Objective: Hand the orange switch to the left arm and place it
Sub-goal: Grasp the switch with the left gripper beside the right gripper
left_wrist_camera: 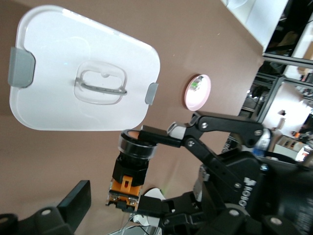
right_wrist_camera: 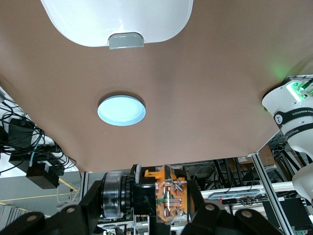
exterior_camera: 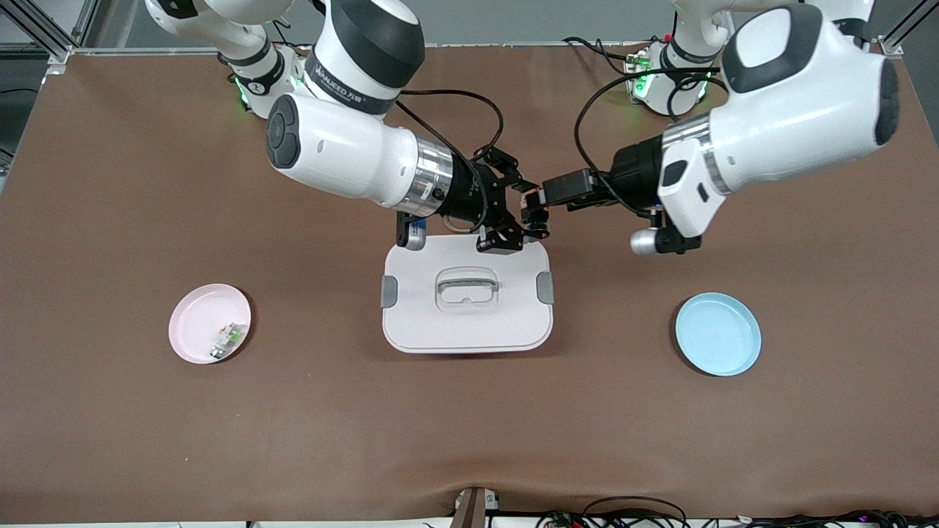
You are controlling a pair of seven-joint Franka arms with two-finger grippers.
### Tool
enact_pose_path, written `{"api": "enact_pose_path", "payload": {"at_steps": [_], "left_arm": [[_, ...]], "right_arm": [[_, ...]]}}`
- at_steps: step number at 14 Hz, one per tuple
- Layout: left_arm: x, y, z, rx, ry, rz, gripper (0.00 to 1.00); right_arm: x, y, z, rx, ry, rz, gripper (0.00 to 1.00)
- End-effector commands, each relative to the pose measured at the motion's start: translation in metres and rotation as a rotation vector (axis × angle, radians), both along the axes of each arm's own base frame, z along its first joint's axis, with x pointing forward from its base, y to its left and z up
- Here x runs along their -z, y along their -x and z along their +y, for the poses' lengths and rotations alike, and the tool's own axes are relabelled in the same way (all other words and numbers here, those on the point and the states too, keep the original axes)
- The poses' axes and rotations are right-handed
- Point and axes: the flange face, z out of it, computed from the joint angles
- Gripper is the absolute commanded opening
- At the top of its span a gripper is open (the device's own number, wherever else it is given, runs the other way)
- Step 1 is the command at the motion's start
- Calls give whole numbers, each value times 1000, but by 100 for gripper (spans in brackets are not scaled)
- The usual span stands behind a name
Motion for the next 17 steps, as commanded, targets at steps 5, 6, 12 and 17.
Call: {"api": "enact_pose_path", "payload": {"at_steps": [5,6,12,17], "left_arm": [[25,7,-18,11,-48,30,100],[26,7,-18,12,-49,31,100],[31,9,-20,23,-53,35,88],[31,9,-20,24,-54,36,45]], "right_arm": [[-4,-8,-4,35,-7,31,0],[-4,-8,-5,36,-10,36,0],[8,-18,-14,59,-57,145,0],[11,-18,-15,46,-46,158,0]]}}
